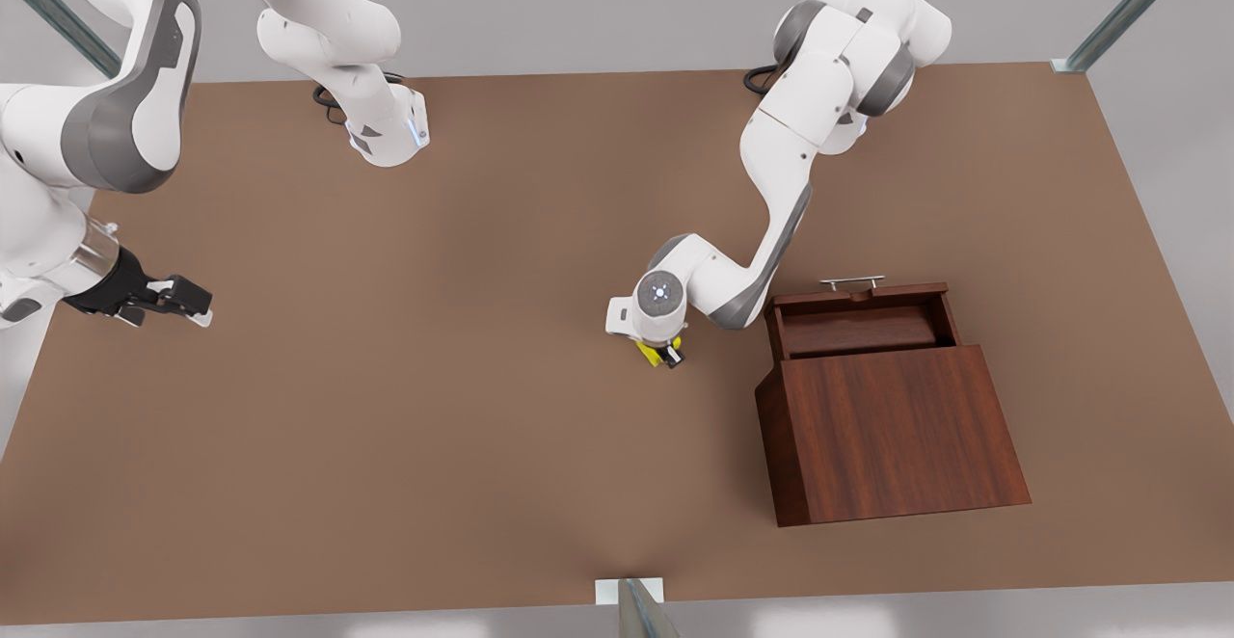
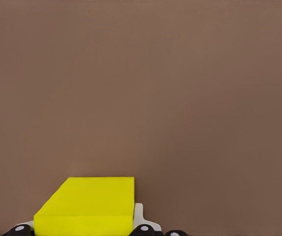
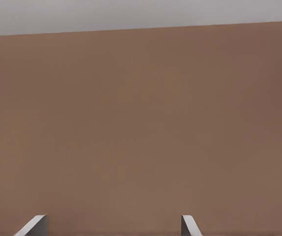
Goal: Open the drawer with left arm, place the square in the middle with right arm, and place the square in the drawer with left arm
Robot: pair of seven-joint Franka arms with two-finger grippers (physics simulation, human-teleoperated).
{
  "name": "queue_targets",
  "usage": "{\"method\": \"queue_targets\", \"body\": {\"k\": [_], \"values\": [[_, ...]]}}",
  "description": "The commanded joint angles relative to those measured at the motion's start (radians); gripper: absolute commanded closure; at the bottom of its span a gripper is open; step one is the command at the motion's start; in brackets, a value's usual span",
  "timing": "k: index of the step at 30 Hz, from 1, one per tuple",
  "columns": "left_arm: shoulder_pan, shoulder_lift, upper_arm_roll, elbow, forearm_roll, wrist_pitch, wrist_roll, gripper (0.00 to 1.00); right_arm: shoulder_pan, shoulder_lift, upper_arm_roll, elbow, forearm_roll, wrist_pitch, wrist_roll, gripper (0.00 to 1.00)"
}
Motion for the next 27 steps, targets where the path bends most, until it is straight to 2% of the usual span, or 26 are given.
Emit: {"method": "queue_targets", "body": {"k": [1, 5, 12, 17, 27], "values": [[0.000, -0.007, 0.000, 0.001, -0.011, -0.001, 0.002, 0.25, 0.001, 0.000, 0.000, 0.000, -0.001, 0.000, 0.000, 0.00], [0.000, -0.065, -0.005, 0.072, -0.022, -0.120, -0.001, 0.25, -0.001, 0.006, 0.000, 0.008, -0.001, 0.009, 0.002, 0.00], [0.003, -0.228, 0.011, 0.074, -0.020, -0.307, -0.029, 0.27, 0.001, 0.011, 0.000, 0.011, 0.000, 0.012, 0.000, 0.00], [0.015, -0.292, 0.081, 0.072, -0.024, -0.403, -0.016, 0.27, -0.001, 0.011, 0.000, 0.011, -0.001, 0.014, 0.000, 0.00], [0.015, -0.389, 0.316, 0.029, -0.111, -0.508, -0.010, 0.27, -0.001, 0.011, 0.000, 0.011, -0.001, 0.014, 0.002, 0.00]]}}
